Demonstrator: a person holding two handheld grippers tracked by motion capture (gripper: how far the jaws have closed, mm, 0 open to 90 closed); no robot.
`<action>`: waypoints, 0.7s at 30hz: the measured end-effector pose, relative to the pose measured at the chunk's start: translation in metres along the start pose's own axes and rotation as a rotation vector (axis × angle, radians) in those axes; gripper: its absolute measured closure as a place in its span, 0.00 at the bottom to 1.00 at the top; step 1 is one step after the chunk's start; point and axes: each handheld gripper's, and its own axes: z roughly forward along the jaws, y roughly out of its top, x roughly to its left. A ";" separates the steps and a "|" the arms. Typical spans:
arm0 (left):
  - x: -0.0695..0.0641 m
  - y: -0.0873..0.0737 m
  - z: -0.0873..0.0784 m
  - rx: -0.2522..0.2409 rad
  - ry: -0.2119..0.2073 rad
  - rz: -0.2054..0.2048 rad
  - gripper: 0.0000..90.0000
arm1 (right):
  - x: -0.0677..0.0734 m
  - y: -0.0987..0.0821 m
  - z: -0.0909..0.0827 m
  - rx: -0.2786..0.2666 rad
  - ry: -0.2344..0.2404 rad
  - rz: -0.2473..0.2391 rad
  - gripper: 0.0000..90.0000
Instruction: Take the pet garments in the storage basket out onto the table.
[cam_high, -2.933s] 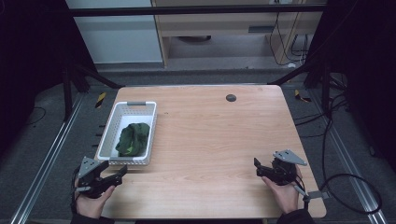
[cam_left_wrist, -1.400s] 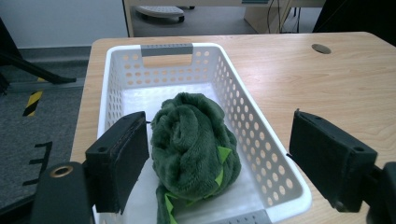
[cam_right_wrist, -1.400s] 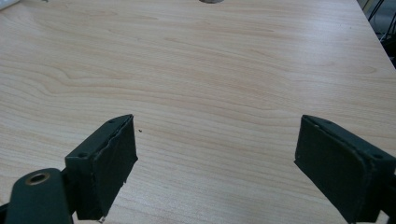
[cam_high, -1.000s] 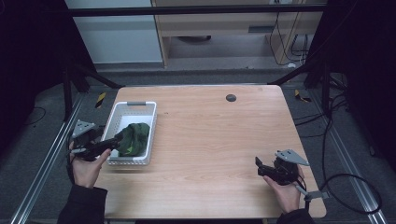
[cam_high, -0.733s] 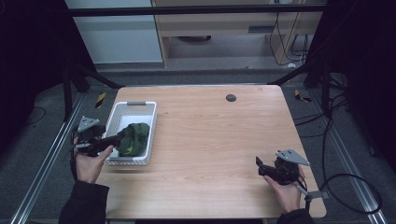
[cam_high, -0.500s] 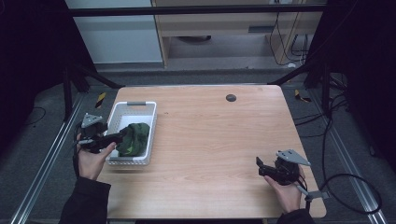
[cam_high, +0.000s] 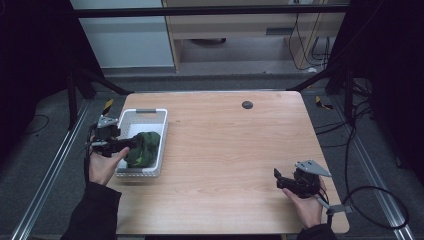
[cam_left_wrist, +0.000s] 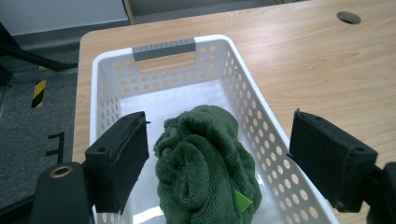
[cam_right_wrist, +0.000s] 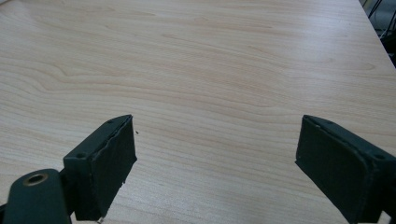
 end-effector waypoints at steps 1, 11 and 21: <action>0.000 0.001 0.001 0.008 0.000 0.007 0.21 | 0.000 0.000 0.000 0.001 -0.001 0.000 0.13; 0.004 0.003 0.009 0.063 0.002 0.018 0.21 | 0.001 0.000 0.000 0.010 0.000 0.006 0.13; 0.005 0.005 0.018 0.133 -0.004 0.041 0.21 | 0.001 0.000 0.002 0.020 -0.001 0.002 0.13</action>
